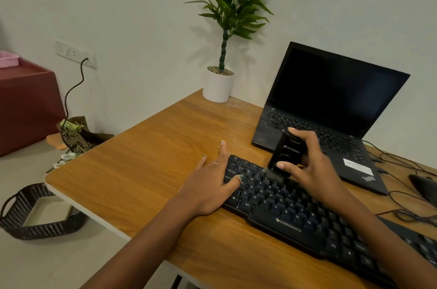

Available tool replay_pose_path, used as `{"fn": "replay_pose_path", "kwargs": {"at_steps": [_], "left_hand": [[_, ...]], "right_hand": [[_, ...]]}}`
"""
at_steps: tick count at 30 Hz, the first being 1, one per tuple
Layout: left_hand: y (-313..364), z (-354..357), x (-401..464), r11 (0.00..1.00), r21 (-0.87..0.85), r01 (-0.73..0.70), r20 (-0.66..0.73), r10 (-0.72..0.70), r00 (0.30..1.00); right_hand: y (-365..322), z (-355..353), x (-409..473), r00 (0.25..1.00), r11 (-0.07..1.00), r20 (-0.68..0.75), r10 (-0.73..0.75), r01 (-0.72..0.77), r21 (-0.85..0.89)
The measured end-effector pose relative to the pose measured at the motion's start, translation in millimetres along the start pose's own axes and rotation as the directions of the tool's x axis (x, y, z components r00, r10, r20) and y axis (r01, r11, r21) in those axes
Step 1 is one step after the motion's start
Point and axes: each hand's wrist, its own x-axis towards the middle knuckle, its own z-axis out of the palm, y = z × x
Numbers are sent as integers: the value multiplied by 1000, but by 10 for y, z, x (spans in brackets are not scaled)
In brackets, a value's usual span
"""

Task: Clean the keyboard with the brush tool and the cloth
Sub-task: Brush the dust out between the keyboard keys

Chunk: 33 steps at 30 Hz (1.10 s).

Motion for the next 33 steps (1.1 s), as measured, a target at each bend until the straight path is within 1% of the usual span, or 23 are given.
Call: {"fn": "replay_pose_path", "kwargs": {"at_steps": [2,4,9,11,13,17,21,23,25,29,33], "left_hand": [[-23,18,7,1000,4,-14,-11,14,1000],[-45,37,22,1000,9,-24,-19,24,1000],[-60,55,37,999,-16,-43,-39,42,998],[-53,49,28,999,-23,-40,-46,39,998],[-39,36,19,999,-28,-31,-47,30,998],[-53,40,31,999,0,-46,-47,46,998],[-80,72,55,999,15,-49,-44,50,998],[-91,82,61,998,15,-55,-49,55,997],[-86,85,56,998,11,-66,-50,66,997],[-68,75,41,998,-7,-69,-63,69,996],[-71,61,45,997,-17,-74,-58,73,996]], "right_hand": [[11,-60,-43,1000,999,-6,19,-19,27],[-47,-1,-9,1000,1000,-7,1,0,28],[-307,469,228,990,990,-4,-142,142,-6],[-369,575,291,987,986,-1,-164,164,-6],[-368,553,285,990,989,1,-144,144,12],[-236,264,88,996,996,27,-86,85,11],[-184,75,-61,999,997,19,-43,42,61],[-234,145,-10,998,995,6,-57,57,77],[-310,308,88,995,994,2,-99,99,52],[-413,580,256,983,983,31,-180,178,44],[-293,383,153,991,990,22,-131,129,51]]}}
